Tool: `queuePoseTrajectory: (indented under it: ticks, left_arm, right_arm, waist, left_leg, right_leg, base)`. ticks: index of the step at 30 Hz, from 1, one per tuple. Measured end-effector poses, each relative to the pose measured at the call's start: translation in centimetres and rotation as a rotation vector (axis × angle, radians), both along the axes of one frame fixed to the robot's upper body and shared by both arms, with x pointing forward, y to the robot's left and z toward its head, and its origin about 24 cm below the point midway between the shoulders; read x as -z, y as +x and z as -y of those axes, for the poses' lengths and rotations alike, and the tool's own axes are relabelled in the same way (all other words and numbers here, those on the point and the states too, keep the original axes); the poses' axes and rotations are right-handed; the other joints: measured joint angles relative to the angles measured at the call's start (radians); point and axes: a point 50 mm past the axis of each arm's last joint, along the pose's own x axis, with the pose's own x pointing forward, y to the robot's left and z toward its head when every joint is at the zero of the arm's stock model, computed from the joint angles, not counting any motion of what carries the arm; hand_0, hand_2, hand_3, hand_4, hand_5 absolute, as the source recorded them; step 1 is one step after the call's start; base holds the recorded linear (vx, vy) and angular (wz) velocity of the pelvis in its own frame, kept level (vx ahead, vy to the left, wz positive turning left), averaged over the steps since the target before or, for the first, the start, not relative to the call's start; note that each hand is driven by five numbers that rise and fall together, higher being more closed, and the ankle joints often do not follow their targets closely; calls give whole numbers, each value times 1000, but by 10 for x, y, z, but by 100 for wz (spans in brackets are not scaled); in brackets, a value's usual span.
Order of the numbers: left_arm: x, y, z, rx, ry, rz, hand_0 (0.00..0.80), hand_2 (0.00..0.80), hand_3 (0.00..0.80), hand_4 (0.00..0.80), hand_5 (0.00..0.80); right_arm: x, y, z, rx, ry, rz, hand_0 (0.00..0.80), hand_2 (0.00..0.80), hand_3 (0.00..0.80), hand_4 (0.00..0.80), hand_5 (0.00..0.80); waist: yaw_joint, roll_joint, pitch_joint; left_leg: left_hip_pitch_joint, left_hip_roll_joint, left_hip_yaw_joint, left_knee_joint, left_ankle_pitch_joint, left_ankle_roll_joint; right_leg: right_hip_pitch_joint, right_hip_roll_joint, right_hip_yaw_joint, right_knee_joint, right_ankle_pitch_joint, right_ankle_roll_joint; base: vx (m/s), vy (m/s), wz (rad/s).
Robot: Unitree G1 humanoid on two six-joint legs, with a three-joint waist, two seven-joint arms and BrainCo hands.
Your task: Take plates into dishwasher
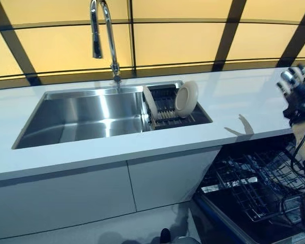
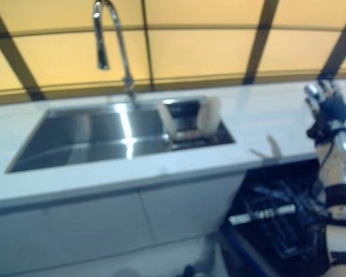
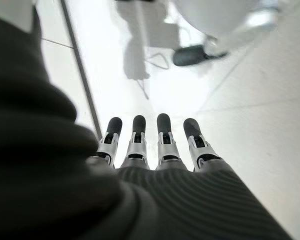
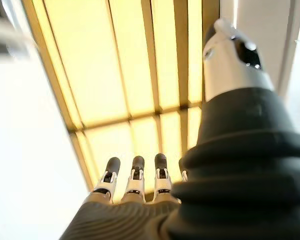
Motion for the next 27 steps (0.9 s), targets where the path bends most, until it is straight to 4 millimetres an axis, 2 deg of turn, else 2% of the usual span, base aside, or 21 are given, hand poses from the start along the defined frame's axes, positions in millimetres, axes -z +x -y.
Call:
queuePoseTrajectory:
  ticks: [1,2,3,4,5,6,7,8,9,11,13,15,18,22,24,27]
  left_arm:
    - [-1,7,-2,-13,6,21,0,0,0,0,0]
    - [0,7,1,-24,-3,25,0,0,0,0,0]
    - [0,14,7,-24,-20,48,0,0,0,0,0]
    - [1,13,11,-15,-25,50,0,0,0,0,0]
    - [2,8,13,-17,-43,44,0,0,0,0,0]
    - [2,6,11,-12,-41,41,0,0,0,0,0]
    - [1,2,8,-13,-36,33,0,0,0,0,0]
    - [1,-1,5,-18,-28,11,0,0,0,0,0]
    - [0,0,3,-15,-26,7,0,0,0,0,0]
    - [-1,10,3,-32,-29,32,0,0,0,0,0]
    - [-2,22,7,-35,-37,65,0,0,0,0,0]
    - [-2,26,10,-41,-40,84,0,0,0,0,0]
    - [-4,30,5,-41,-21,98,0,0,0,0,0]
    - [-4,26,1,-34,-10,96,0,0,0,0,0]
    - [-3,19,0,-30,-13,79,0,0,0,0,0]
    - [-1,7,0,-35,-13,52,0,0,0,0,0]
  right_arm:
    - [-4,7,-7,26,-33,-18,0,0,0,0,0]
    - [-9,10,-10,40,-75,-29,0,0,0,0,0]
    - [-25,12,-12,77,-124,-12,0,0,0,0,0]
    - [-29,13,-14,93,-163,-10,0,0,0,0,0]
    - [-24,17,-20,107,-213,-32,0,0,0,0,0]
    - [-19,21,-27,101,-286,-86,0,0,0,0,0]
    - [-18,25,-34,81,-328,-105,0,0,0,0,0]
    - [-20,27,-45,56,-355,-101,0,0,0,0,0]
    - [-26,28,-55,22,-366,-83,0,0,0,0,0]
    - [-27,29,-57,-14,-368,-96,0,0,0,0,0]
    - [-18,30,-51,-31,-359,-155,0,0,0,0,0]
    - [-15,31,-50,-58,-364,-178,0,0,0,0,0]
    - [-8,32,-48,-98,-358,-234,0,0,0,0,0]
    - [-3,34,-46,-128,-345,-285,0,0,0,0,0]
    - [-3,34,-40,-106,-325,-305,0,0,0,0,0]
    - [-11,36,-38,-91,-316,-291,0,0,0,0,0]
  waist:
    - [39,-31,5]
    - [67,-17,4]
    - [115,-17,9]
    - [123,-36,9]
    - [133,-31,20]
    - [138,-34,23]
    - [150,-33,23]
    - [156,-36,25]
    - [152,-34,26]
    - [146,-37,30]
    - [138,-41,40]
    - [130,-24,51]
    - [128,-27,56]
    - [140,-31,58]
    - [156,-32,58]
    - [158,-35,60]
  left_leg:
    - [-105,-6,-10,206,-1,0]
    - [-167,13,-39,311,1,3]
    - [-302,6,-85,550,6,-7]
    - [-369,-15,-90,602,-13,-38]
    - [-393,-21,-91,499,-16,-34]
    - [-402,-21,-35,387,7,-15]
    - [-420,-34,-20,333,29,3]
    - [-421,-57,-30,241,52,39]
    - [-416,-75,-24,192,69,63]
    - [-375,-79,-26,126,84,85]
    - [-303,-71,-26,24,149,75]
    - [-275,-60,-27,-19,222,60]
    - [-264,-71,-21,-60,240,69]
    - [-232,-83,-26,-103,246,77]
    - [-218,-85,-28,-118,247,78]
    - [-227,-88,-32,-126,247,78]
  right_leg:
    - [55,1,-2,-81,-10,26]
    - [41,8,-5,-23,-52,53]
    - [-20,-27,23,303,-163,-62]
    - [50,-53,49,265,-262,-26]
    - [102,-31,54,187,-239,-30]
    - [115,-25,38,150,-216,-17]
    - [119,-14,35,132,-205,-31]
    - [125,-10,34,106,-195,-37]
    - [120,-5,35,89,-184,-44]
    - [129,7,36,39,-152,-52]
    - [138,10,35,17,-133,-55]
    - [147,18,36,-1,-127,-49]
    - [160,10,39,-46,-113,-22]
    - [197,6,34,-95,-101,-12]
    - [216,7,33,-125,-94,-9]
    - [221,9,30,-160,-81,-8]
  base:
    - [124,-62,-46]
    - [129,7,-68]
    - [163,96,-20]
    - [181,102,21]
    - [209,132,43]
    - [142,108,14]
    - [113,133,-9]
    - [60,99,-13]
    - [52,85,-9]
    - [63,32,-6]
    - [107,-17,3]
    - [102,-36,-5]
    - [110,-43,-2]
    - [137,-59,7]
    - [117,-88,4]
    - [76,-40,3]
